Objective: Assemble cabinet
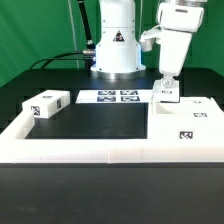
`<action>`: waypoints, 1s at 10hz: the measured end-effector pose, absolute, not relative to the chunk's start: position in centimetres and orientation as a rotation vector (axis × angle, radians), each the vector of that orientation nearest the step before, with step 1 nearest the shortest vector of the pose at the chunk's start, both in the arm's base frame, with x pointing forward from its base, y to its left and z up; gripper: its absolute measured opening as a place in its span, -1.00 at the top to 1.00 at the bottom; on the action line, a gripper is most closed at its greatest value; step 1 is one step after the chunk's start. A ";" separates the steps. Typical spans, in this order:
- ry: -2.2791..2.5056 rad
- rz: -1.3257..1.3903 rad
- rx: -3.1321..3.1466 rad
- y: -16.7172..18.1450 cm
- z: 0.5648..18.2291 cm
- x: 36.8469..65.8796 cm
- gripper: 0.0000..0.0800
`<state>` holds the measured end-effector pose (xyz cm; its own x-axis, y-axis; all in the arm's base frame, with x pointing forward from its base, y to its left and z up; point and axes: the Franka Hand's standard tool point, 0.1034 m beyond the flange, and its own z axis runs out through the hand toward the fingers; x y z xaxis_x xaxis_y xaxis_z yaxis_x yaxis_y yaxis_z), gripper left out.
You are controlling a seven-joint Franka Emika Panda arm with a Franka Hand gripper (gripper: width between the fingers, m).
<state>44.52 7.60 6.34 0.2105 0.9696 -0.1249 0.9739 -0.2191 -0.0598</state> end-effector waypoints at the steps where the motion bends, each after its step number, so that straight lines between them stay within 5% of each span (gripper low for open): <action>1: 1.943 -0.211 2.419 7.6 6.3 44.5 0.83; 10: 1.946 -0.209 2.419 7.7 6.1 45.6 0.83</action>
Offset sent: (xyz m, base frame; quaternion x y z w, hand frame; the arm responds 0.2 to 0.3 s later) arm 0.0266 -0.0035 0.0086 0.0049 -0.0108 -0.0203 0.9997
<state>45.59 7.68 6.10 0.2088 0.9702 -0.1232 0.9742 -0.2174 -0.0602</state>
